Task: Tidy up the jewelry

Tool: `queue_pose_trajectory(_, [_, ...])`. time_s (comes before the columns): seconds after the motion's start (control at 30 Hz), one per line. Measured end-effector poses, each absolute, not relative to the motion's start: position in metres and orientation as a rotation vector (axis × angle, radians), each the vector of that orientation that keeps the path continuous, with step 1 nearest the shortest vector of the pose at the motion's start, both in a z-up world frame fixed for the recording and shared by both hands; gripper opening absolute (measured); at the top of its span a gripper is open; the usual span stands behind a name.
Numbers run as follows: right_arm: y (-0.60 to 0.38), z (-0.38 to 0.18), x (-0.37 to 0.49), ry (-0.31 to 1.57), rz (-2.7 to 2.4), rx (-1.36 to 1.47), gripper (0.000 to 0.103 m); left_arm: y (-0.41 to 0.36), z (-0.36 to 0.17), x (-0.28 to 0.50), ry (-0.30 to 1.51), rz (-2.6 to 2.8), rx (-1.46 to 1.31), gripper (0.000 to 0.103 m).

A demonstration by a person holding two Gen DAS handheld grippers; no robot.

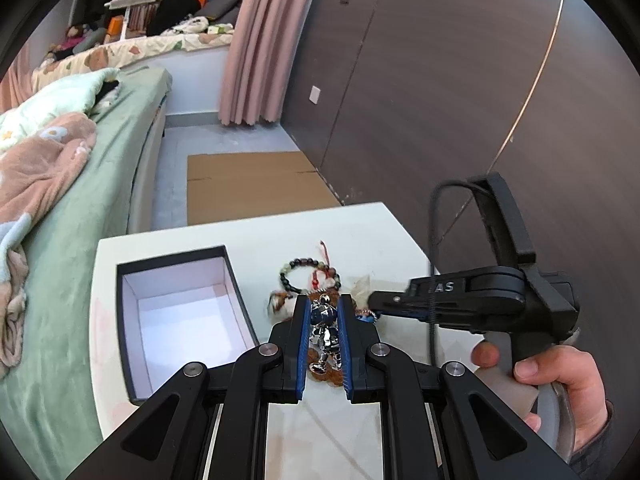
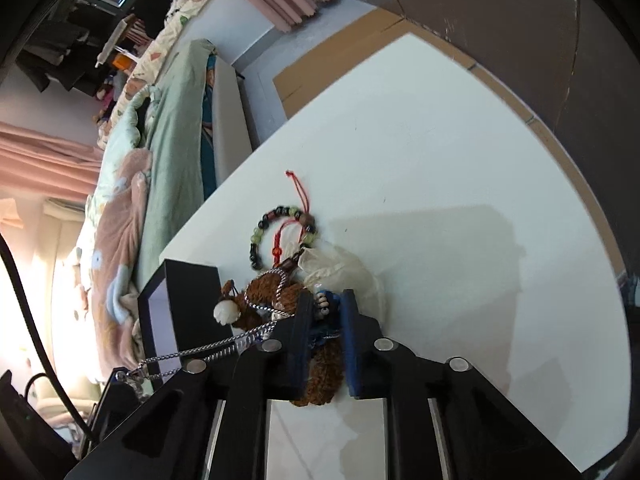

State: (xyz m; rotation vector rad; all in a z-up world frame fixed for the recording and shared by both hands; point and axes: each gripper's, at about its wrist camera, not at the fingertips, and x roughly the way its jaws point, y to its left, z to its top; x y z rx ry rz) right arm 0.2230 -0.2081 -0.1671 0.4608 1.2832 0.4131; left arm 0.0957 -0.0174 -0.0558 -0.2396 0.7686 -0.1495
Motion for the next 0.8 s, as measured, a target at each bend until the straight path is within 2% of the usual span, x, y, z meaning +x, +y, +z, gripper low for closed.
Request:
queue_pose_trajectory(0.43, [-0.264,-0.157,0.233,1.174,0.299,0.648,0.012,0.008,-0.025,0.074,0.700,-0.109,-0.256,0.014])
queue_pose_trajectory(0.8, [-0.262,-0.158,0.235,1.176,0.329,0.673,0.012,0.001,0.060,0.049,0.542,-0.153,-0.222,0.013])
